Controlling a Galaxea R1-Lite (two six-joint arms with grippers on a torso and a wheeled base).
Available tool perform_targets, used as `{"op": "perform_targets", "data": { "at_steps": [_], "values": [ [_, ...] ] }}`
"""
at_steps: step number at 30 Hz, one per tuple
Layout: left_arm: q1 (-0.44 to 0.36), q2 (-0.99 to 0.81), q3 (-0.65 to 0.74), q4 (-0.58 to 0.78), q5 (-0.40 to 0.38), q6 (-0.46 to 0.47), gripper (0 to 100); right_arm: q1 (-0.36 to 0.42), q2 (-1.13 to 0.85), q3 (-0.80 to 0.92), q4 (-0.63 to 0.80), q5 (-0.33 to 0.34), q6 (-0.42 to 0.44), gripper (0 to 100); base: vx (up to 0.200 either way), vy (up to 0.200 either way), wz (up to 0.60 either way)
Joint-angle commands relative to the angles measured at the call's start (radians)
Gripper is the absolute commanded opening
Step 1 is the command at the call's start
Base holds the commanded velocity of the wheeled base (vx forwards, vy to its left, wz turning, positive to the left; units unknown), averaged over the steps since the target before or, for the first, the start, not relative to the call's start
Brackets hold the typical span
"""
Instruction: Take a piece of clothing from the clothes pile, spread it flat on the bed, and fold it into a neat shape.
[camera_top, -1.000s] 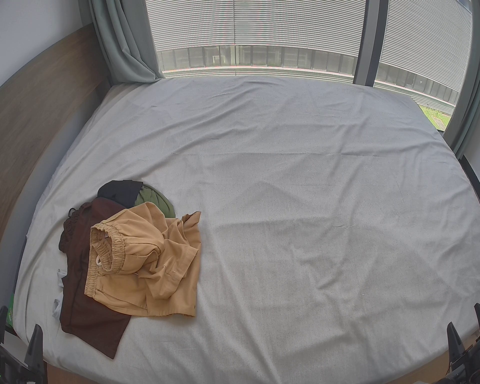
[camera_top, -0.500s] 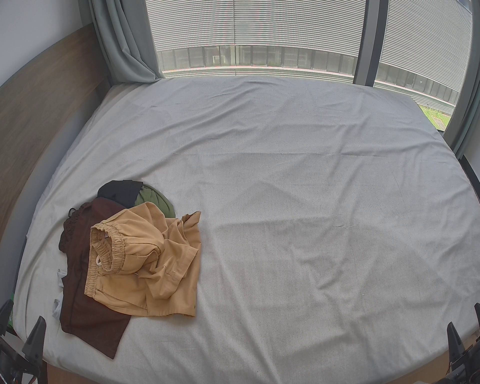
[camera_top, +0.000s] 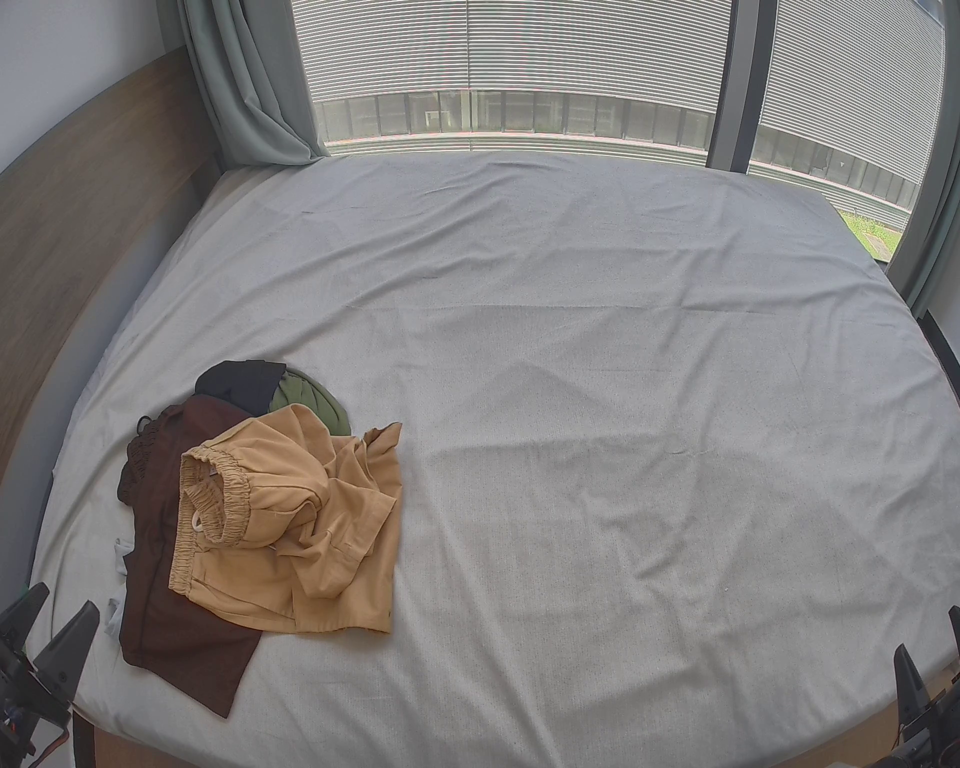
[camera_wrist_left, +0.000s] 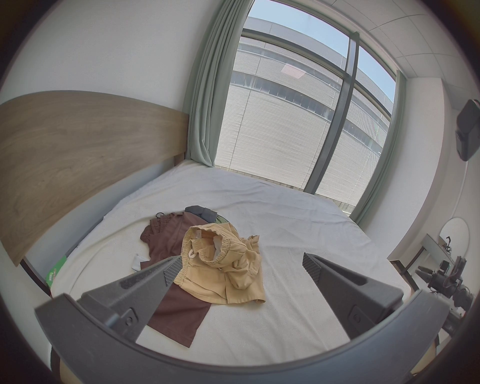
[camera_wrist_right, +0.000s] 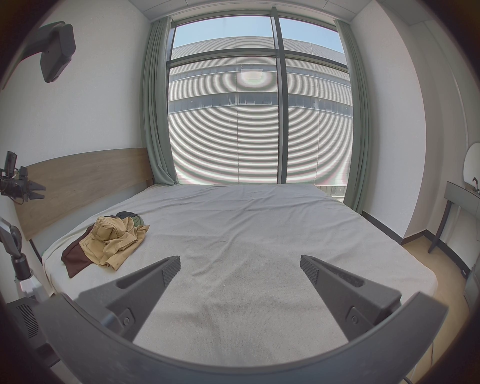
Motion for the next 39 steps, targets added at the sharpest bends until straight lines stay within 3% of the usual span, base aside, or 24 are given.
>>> {"op": "perform_targets", "data": {
  "at_steps": [1, 21, 26, 32, 34, 39],
  "values": [
    [-0.002, 0.100, -0.007, -0.026, -0.014, -0.012, 100, 0.001, -0.009, 0.016, 0.000, 0.000, -0.001, 100, 0.000, 0.000, 0.00],
    [-0.002, 0.455, -0.007, -0.294, -0.069, -0.039, 100, 0.001, -0.009, 0.018, 0.000, 0.002, -0.004, 100, 0.000, 0.000, 0.00],
    [-0.002, 0.607, -0.010, -0.452, -0.074, -0.037, 100, 0.001, -0.009, 0.016, 0.000, 0.002, -0.004, 100, 0.000, 0.000, 0.00],
    [-0.002, 0.719, -0.012, -0.546, -0.140, -0.035, 100, 0.001, -0.009, 0.016, 0.000, 0.002, -0.004, 100, 0.000, 0.000, 0.00],
    [0.006, 0.794, -0.018, -0.596, -0.198, -0.035, 100, 0.001, -0.009, 0.016, 0.000, 0.002, -0.004, 100, 0.000, 0.000, 0.00],
    [0.006, 0.874, -0.022, -0.662, -0.227, -0.037, 100, 0.001, -0.009, 0.016, 0.000, 0.002, -0.004, 100, 0.000, 0.000, 0.00]
  ]
}}
